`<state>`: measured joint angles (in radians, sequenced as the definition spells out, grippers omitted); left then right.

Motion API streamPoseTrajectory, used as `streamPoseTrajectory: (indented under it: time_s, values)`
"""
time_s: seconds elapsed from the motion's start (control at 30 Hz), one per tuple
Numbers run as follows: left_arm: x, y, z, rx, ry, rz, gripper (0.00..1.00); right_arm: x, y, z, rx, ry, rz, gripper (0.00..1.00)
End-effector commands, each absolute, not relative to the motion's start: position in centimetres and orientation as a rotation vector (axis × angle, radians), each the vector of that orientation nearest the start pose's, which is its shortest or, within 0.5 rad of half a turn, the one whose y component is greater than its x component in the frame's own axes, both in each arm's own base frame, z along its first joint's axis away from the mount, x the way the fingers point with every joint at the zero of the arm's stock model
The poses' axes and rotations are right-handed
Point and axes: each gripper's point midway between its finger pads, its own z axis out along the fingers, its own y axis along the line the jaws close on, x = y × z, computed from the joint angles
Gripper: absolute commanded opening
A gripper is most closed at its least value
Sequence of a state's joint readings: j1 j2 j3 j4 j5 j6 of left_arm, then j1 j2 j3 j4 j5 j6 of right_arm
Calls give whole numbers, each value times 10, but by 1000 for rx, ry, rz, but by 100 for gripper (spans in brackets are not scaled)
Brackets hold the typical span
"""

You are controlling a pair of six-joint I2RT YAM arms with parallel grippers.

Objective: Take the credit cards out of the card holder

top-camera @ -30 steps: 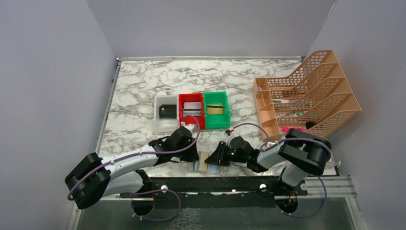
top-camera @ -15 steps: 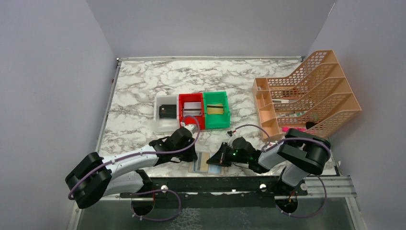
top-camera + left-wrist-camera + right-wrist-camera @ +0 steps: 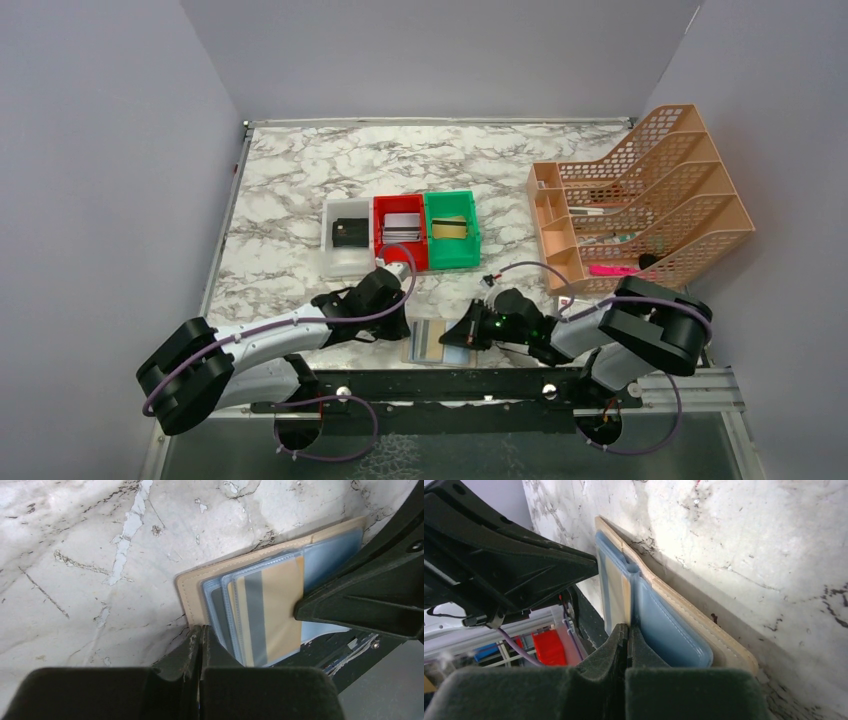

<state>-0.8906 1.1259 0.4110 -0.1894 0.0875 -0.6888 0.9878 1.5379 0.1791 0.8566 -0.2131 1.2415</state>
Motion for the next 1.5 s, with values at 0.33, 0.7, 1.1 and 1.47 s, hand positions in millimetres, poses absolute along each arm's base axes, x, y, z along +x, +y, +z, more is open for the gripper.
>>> streamPoseTrajectory:
  time_s: [0.33, 0.7, 1.1, 1.47]
  values:
    - [143, -221, 47, 212, 2521, -719, 12, 120, 315, 56, -35, 2382, 1446, 5]
    - [149, -248, 70, 250, 2416, -888, 49, 135, 345, 25, -49, 2496, 1417, 4]
    - [137, -225, 19, 245, 2608, -693, 30, 132, 348, 20, -29, 2498, 1501, 18]
    - [130, -209, 7, 201, 2648, -626, 25, 131, 348, 26, 3, 2451, 1595, 1]
